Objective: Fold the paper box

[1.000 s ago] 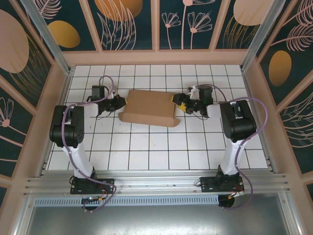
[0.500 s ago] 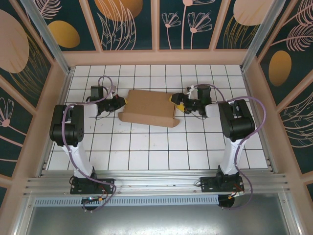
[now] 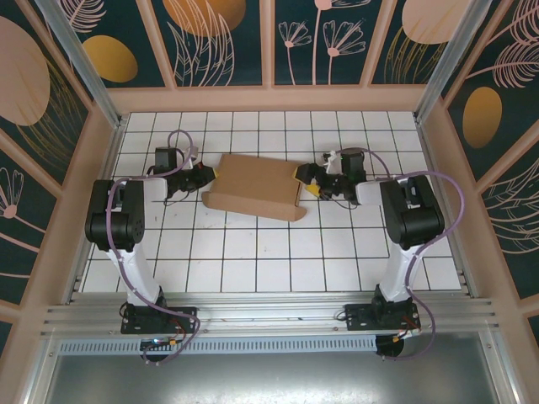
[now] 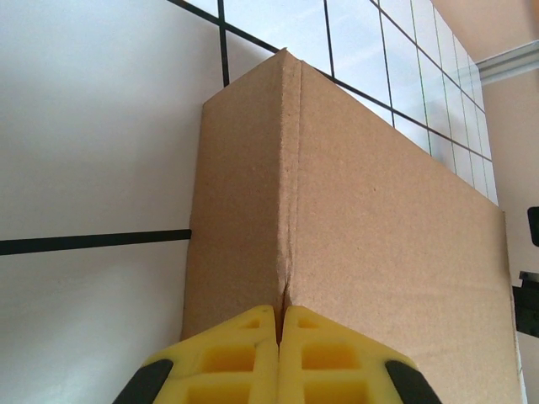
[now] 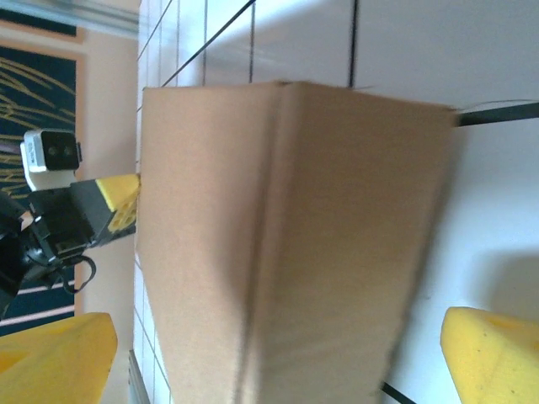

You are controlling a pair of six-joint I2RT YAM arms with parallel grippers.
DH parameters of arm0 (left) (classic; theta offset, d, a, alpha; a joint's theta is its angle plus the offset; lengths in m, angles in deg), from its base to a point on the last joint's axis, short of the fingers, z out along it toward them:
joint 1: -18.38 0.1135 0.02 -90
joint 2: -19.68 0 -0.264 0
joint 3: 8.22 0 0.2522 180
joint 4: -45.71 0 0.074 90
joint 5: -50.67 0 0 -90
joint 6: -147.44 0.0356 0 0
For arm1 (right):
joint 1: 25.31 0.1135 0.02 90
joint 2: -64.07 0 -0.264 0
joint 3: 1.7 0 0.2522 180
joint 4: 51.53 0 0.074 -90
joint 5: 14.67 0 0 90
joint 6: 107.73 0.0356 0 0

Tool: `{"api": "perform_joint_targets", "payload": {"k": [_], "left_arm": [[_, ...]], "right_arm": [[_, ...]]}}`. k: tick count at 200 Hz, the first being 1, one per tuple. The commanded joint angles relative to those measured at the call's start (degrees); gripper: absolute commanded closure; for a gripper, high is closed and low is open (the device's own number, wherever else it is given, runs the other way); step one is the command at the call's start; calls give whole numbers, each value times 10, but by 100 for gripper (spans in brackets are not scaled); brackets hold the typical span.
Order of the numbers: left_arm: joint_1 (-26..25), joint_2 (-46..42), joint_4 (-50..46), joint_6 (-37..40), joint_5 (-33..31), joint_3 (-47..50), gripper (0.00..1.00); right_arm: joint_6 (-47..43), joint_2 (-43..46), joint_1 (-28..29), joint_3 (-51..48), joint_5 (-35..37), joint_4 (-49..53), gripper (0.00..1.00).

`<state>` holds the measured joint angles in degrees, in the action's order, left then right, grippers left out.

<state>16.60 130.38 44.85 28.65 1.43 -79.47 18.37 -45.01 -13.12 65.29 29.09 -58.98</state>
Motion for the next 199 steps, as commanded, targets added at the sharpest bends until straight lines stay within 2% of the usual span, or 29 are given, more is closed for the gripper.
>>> {"api": "perform_joint_targets", "payload": {"k": [1, 39, 62, 82, 110, 131, 146, 177, 199], "left_arm": [[10, 54, -112, 8, -73, 31, 100], [12, 57, -114, 10, -73, 30, 100], [12, 58, -113, 9, -71, 30, 100], [12, 58, -111, 8, -69, 32, 100], [12, 52, -106, 4, -64, 33, 100], [12, 39, -93, -7, -55, 36, 100], [12, 25, -90, -14, -51, 36, 100], [11, -25, -89, -23, -54, 40, 91], [11, -69, -97, -23, -70, 46, 79]], "right_arm": [[-28, 20, -21, -6, 17, 52, 1], [-51, -7, 10, 35, 1, 97, 1], [-40, -25, 30, 56, -25, 83, 1], [22, -39, 36, 53, -64, 7, 1], [174, -57, 40, 20, -114, -196, 4], [289, -77, 40, -4, -127, -349, 16], [329, -89, 39, -12, -127, -398, 27], [278, -76, 30, -29, -109, -330, 57], [218, -55, 21, -36, -89, -244, 58]]}}
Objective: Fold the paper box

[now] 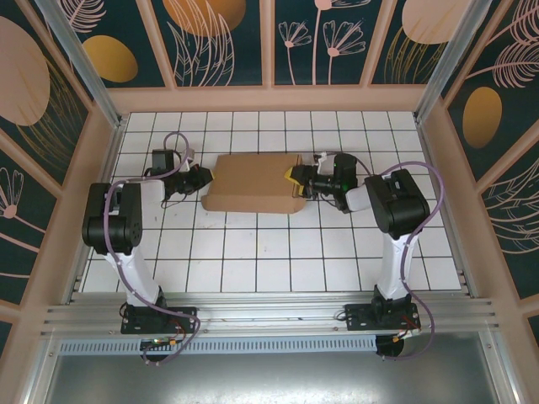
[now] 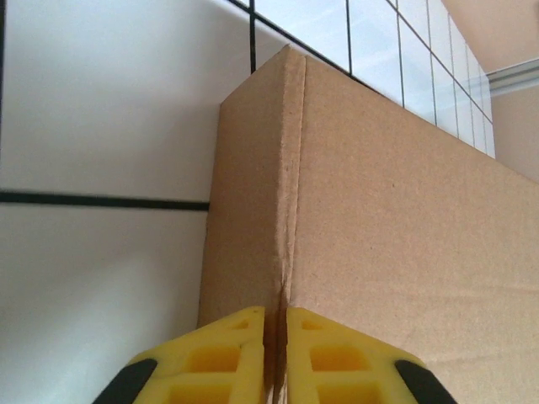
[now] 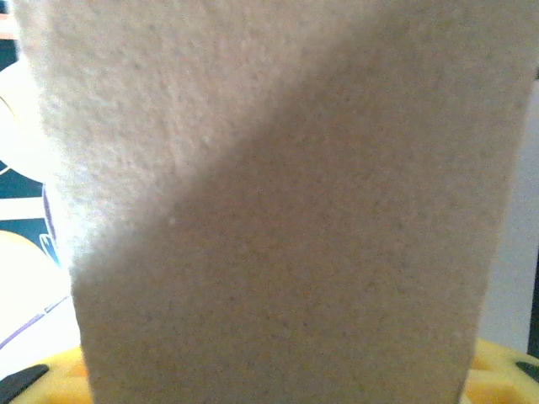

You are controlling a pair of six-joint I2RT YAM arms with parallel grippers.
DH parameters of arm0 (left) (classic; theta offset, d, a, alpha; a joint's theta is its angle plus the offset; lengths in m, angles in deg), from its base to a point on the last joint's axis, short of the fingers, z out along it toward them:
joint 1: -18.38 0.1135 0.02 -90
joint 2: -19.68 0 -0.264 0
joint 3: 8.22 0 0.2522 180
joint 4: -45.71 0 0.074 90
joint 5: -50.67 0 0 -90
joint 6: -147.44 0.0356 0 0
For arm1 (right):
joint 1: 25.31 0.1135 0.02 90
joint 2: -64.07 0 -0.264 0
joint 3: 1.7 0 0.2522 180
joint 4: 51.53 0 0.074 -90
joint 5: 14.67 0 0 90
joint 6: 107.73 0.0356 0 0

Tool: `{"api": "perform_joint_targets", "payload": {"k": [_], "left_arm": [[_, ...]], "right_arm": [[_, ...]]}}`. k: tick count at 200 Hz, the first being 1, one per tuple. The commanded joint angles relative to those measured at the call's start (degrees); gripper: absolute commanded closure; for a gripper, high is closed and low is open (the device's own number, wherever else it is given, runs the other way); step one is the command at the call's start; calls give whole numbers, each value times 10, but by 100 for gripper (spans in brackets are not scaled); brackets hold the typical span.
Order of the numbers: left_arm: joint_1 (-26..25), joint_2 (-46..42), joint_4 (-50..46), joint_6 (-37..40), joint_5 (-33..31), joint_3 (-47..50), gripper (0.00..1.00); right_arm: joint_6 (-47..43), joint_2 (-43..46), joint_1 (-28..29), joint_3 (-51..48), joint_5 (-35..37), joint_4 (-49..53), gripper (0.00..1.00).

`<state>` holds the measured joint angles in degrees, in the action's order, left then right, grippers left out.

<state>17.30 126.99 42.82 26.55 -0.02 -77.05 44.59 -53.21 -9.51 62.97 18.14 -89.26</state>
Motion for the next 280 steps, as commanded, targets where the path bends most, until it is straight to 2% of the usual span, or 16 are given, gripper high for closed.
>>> {"api": "perform_joint_targets", "payload": {"k": [1, 26, 41, 69, 82, 100, 117, 167, 191, 233, 280], "left_arm": [[4, -38, -77, -2, -57, 22, 78], [-3, -113, -70, -3, -93, 43, 67], [-27, -173, -69, 28, -132, 59, 64], [-147, -271, -67, 179, -241, 86, 62], [-199, -294, -72, 257, -259, 92, 60], [-263, -328, -67, 352, -297, 105, 52], [-296, -334, -75, 420, -342, 110, 46], [-391, -275, -103, 550, -431, 103, 41], [-400, -246, -84, 572, -476, 100, 39], [-400, -205, -11, 594, -556, 102, 39], [-401, -172, 36, 623, -532, 95, 38]], "right_arm": [[-47, 28, -15, -12, 21, 62, 58], [-80, 59, -29, -28, 43, 119, 59], [-101, 76, -36, -31, 53, 166, 59], [-158, 104, -35, -30, 70, 246, 61], [-170, 108, -37, -31, 71, 262, 61], [-167, 104, -36, -32, 58, 256, 60], [-161, 106, -35, -38, 50, 241, 61], [-151, 111, -33, -44, 34, 219, 61], [-144, 112, -31, -49, 29, 203, 61], [-68, 101, -28, -78, -6, 89, 62], [72, 77, -30, -120, -35, -106, 62]]}}
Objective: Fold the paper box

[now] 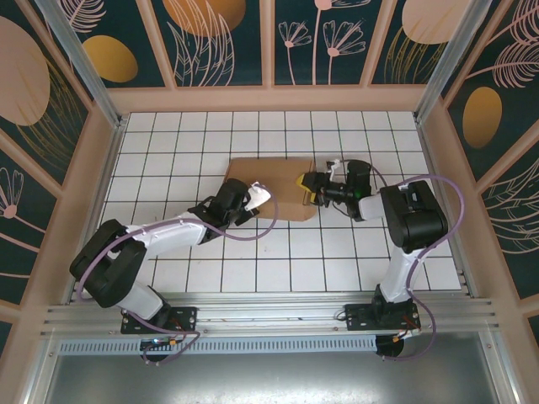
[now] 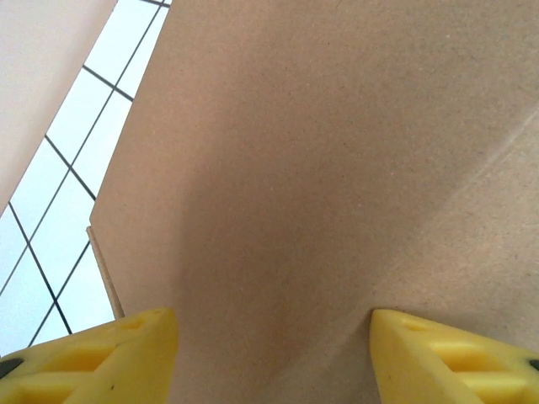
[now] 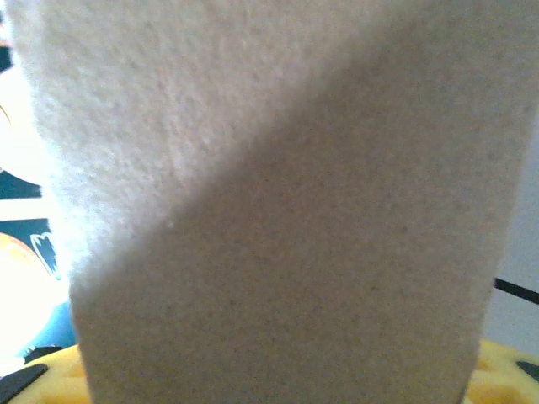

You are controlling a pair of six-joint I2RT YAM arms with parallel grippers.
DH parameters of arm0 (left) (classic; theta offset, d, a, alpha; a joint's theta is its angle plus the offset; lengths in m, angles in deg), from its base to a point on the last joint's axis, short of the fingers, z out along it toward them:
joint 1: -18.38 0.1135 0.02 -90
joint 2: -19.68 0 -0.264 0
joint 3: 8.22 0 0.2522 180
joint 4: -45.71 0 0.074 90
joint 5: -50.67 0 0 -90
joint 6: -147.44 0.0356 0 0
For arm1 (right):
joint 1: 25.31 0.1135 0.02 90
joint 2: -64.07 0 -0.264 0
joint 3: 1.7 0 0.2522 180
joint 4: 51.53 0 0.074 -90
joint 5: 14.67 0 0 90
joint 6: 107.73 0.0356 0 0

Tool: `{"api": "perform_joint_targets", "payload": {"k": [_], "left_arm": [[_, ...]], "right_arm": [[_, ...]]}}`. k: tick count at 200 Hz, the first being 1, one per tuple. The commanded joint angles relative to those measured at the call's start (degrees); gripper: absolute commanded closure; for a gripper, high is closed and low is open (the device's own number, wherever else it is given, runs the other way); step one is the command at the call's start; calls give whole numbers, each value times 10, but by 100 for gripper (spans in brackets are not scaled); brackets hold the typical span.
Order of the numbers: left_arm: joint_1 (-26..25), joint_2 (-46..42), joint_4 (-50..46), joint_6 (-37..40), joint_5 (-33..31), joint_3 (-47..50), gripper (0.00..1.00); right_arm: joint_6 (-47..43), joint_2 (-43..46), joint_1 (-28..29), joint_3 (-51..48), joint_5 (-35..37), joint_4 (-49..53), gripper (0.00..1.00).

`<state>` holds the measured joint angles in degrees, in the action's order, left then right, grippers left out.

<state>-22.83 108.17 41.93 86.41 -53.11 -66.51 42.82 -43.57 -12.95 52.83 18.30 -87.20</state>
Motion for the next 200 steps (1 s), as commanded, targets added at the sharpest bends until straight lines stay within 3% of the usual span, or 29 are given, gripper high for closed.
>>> {"api": "perform_joint_targets", "payload": {"k": [1, 32, 82, 152, 175, 200], "left_arm": [[0, 17, 44, 24, 0, -11, 38], [-1, 9, 35, 20, 29, -8, 38], [-1, -38, 35, 10, 40, 22, 38], [-1, 16, 21, 15, 90, 5, 40], [-1, 48, 22, 7, 72, -23, 41], [-4, 65, 89, 4, 22, -29, 41]], "right_arm": [[92, -19, 4, -19, -37, -129, 62], [113, -23, 3, -26, -37, -155, 63], [-20, 12, -2, 2, 9, 43, 65], [-5, 22, 6, -2, 3, 42, 65], [6, 29, 13, -5, 3, 37, 65], [31, 33, 24, -13, 2, 12, 65]]}}
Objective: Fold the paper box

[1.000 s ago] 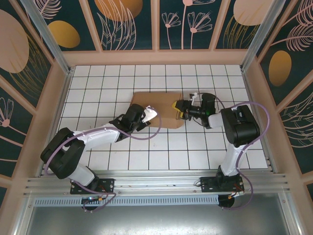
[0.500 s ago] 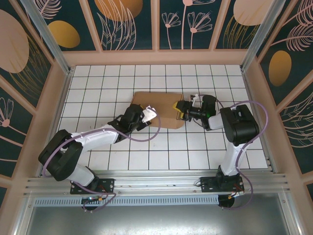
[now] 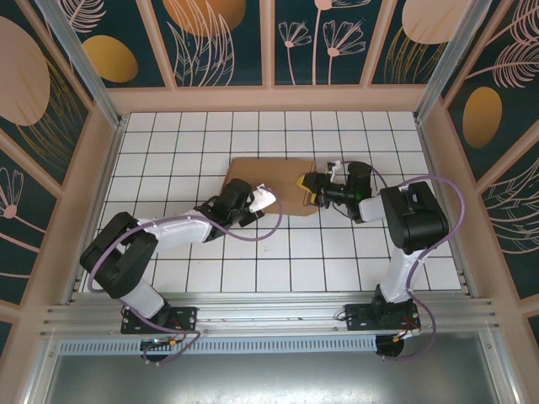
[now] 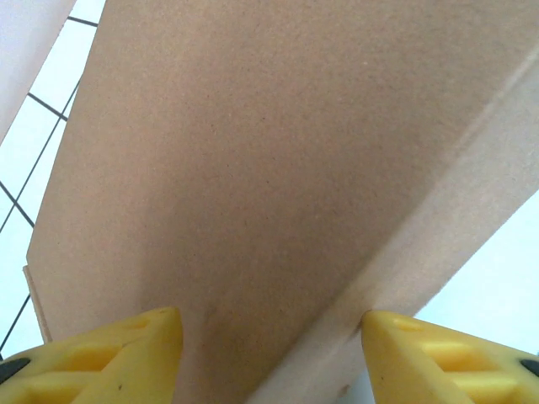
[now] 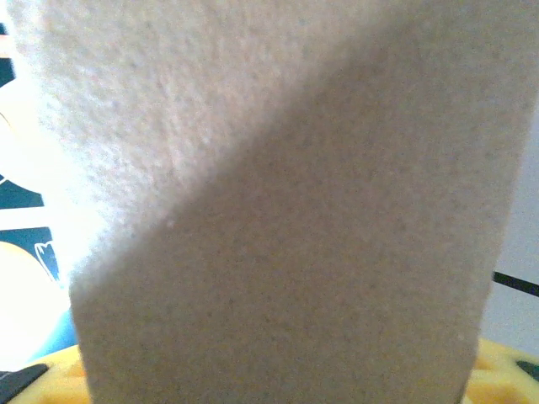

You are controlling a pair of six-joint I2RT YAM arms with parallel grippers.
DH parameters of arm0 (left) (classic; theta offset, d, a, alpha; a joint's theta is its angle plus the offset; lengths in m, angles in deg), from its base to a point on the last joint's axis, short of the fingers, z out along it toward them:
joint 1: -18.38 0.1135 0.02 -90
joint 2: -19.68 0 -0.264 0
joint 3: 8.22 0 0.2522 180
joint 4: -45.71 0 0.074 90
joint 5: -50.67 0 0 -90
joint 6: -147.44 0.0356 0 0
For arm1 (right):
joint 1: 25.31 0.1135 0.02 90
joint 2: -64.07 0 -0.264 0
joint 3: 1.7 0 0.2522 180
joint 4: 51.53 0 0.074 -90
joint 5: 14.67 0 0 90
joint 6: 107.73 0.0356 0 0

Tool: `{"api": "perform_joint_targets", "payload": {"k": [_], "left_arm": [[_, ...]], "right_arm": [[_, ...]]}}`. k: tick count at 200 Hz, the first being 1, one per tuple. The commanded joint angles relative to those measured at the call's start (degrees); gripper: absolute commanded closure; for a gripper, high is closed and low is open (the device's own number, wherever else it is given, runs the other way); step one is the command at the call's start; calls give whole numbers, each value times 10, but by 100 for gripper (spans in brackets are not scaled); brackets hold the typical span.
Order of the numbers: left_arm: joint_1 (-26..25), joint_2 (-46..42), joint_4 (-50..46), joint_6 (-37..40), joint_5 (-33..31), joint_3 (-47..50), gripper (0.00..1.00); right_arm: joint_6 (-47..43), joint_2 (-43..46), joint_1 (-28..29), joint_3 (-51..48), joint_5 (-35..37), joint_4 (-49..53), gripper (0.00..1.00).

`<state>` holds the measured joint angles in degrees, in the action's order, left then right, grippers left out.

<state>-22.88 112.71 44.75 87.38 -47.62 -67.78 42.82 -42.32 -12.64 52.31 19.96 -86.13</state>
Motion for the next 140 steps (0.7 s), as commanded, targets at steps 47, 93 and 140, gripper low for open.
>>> {"api": "perform_joint_targets", "payload": {"k": [47, 93, 140], "left_arm": [[-18, 3, 253, 38, -124, 63, 41], [-18, -20, 219, 63, -73, 95, 39], [-18, -39, 170, 79, 16, 117, 38]], "right_arm": [[161, 7, 21, -62, -27, -164, 66], [195, 4, 14, -78, -29, -219, 66], [208, 13, 8, -78, -36, -232, 66]]}}
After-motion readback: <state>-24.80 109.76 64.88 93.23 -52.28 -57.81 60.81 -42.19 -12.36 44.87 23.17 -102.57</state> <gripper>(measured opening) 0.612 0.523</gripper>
